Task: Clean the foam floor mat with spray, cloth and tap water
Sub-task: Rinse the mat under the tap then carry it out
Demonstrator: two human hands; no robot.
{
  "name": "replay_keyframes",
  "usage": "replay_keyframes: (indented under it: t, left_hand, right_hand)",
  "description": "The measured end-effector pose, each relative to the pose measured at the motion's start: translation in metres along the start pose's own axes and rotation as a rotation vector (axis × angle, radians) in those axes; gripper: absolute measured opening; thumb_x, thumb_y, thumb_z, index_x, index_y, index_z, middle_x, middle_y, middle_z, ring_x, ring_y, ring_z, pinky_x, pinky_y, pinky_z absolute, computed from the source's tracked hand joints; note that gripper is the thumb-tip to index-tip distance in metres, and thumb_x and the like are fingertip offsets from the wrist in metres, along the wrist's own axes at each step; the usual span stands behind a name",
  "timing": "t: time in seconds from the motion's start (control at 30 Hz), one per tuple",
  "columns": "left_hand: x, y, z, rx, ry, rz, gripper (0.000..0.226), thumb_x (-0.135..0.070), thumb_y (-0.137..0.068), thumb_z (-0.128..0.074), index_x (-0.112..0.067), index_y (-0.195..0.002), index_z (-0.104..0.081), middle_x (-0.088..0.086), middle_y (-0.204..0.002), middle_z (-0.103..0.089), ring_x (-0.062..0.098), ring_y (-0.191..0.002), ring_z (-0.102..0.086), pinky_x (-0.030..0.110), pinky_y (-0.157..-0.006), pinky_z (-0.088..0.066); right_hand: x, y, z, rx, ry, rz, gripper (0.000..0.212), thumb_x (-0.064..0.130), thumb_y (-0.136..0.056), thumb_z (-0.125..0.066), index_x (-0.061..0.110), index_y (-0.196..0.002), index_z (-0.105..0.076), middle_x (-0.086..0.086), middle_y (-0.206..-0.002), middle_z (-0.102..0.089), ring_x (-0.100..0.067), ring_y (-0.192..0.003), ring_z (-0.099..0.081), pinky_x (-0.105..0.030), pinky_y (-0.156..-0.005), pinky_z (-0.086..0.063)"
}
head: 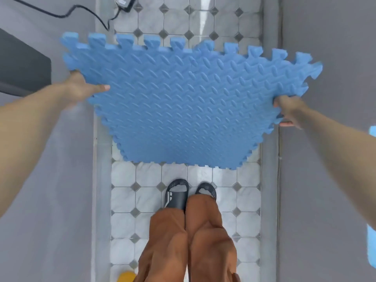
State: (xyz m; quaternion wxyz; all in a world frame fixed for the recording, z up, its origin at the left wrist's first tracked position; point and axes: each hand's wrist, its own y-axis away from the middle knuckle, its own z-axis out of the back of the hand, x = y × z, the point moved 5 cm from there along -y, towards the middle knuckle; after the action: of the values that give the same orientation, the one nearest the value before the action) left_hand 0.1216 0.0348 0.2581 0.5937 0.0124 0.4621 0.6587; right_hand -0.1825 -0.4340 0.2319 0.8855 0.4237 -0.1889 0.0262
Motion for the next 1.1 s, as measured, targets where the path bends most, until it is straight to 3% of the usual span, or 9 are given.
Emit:
replay_keyframes:
  t: [0.2,0.3,0.37,0.47,0.57,0.7,0.83,1.0,1.1]
  left_hand:
    - [-0.023,-0.081,-0.026,-0.087,0.044,-0.118,0.063,-0.019,-0.084,-0.076,-0.013,-0.126,-0.029,0.008,-0.139,-0.051,0.021,-0.119,-0.056,0.039,-0.101,-0.046]
    - [-0.017,-0.113,-0.045,-0.165,0.042,-0.107,0.064,-0.026,-0.080,-0.079,-0.019,-0.114,-0.025,0.007,-0.127,-0.051,0.020,-0.108,-0.054,0.044,-0.101,-0.047]
    - [-0.005,-0.127,-0.066,-0.214,0.046,-0.075,0.064,-0.030,-0.080,-0.079,-0.020,-0.112,-0.025,0.008,-0.121,-0.050,0.020,-0.105,-0.051,0.042,-0.098,-0.045]
    - [0.024,-0.153,-0.099,-0.230,0.052,-0.012,0.062,-0.033,-0.080,-0.079,-0.018,-0.115,-0.029,0.011,-0.120,-0.051,0.025,-0.109,-0.053,0.042,-0.097,-0.045]
    - [0.046,-0.182,-0.122,-0.269,0.054,0.019,0.077,-0.035,-0.079,-0.079,-0.008,-0.134,-0.032,0.016,-0.134,-0.051,0.031,-0.121,-0.053,0.045,-0.103,-0.044]
    - [0.057,-0.203,-0.140,-0.320,0.029,0.028,0.098,-0.038,-0.077,-0.080,-0.013,-0.150,-0.019,0.015,-0.147,-0.041,0.031,-0.131,-0.045,0.043,-0.108,-0.040]
    - [0.052,-0.207,-0.147,-0.380,-0.047,0.025,0.113,-0.039,-0.077,-0.080,-0.022,-0.156,0.000,0.017,-0.157,-0.021,0.033,-0.141,-0.032,0.047,-0.111,-0.035]
    - [0.049,-0.177,-0.167,-0.276,-0.215,-0.036,0.108,-0.034,-0.080,-0.079,-0.017,-0.156,-0.005,0.017,-0.158,-0.018,0.031,-0.143,-0.029,0.042,-0.113,-0.032]
    - [0.043,-0.142,-0.180,-0.128,-0.498,-0.190,0.082,-0.030,-0.085,-0.074,-0.009,-0.151,-0.029,0.020,-0.154,-0.026,0.036,-0.138,-0.037,0.044,-0.114,-0.031]
  right_hand:
    - [0.028,-0.085,-0.014,-0.079,0.039,0.030,0.038,0.026,-0.086,-0.049,0.018,-0.124,-0.045,-0.010,-0.117,-0.061,-0.029,-0.097,-0.060,-0.041,-0.085,-0.052]
    - [0.038,-0.120,-0.033,-0.081,0.032,0.034,0.045,0.030,-0.093,-0.047,0.014,-0.134,-0.041,-0.002,-0.132,-0.053,-0.027,-0.115,-0.056,-0.031,-0.079,-0.045]
    - [0.035,-0.156,-0.045,-0.107,0.058,0.096,0.064,0.041,-0.082,-0.053,0.017,-0.140,-0.043,-0.005,-0.136,-0.056,-0.026,-0.112,-0.059,-0.029,-0.076,-0.045]
    - [-0.001,-0.262,-0.065,-0.132,0.057,0.176,0.077,0.052,-0.061,-0.055,0.026,-0.133,-0.050,-0.004,-0.122,-0.065,-0.027,-0.104,-0.064,-0.039,-0.089,-0.053]
    - [-0.002,-0.239,-0.093,-0.179,0.011,0.194,0.063,0.048,-0.075,-0.059,0.022,-0.132,-0.049,-0.004,-0.115,-0.062,-0.029,-0.106,-0.061,-0.035,-0.084,-0.049]
    - [-0.011,-0.249,-0.122,-0.259,-0.021,0.244,0.048,0.032,-0.091,-0.056,0.018,-0.135,-0.044,-0.009,-0.127,-0.058,-0.030,-0.117,-0.056,-0.036,-0.095,-0.044]
    - [-0.014,-0.251,-0.141,-0.246,0.043,0.312,0.072,0.037,-0.081,-0.061,0.020,-0.146,-0.034,-0.013,-0.135,-0.055,-0.032,-0.121,-0.056,-0.039,-0.102,-0.045]
    - [-0.027,-0.216,-0.155,-0.145,0.258,0.297,0.075,0.032,-0.089,-0.059,0.017,-0.153,-0.022,-0.016,-0.145,-0.042,-0.032,-0.129,-0.048,-0.034,-0.095,-0.042]
    - [-0.042,-0.171,-0.161,-0.037,0.447,0.349,0.071,0.036,-0.089,-0.058,0.016,-0.151,-0.028,-0.018,-0.143,-0.043,-0.035,-0.130,-0.047,-0.040,-0.103,-0.040]
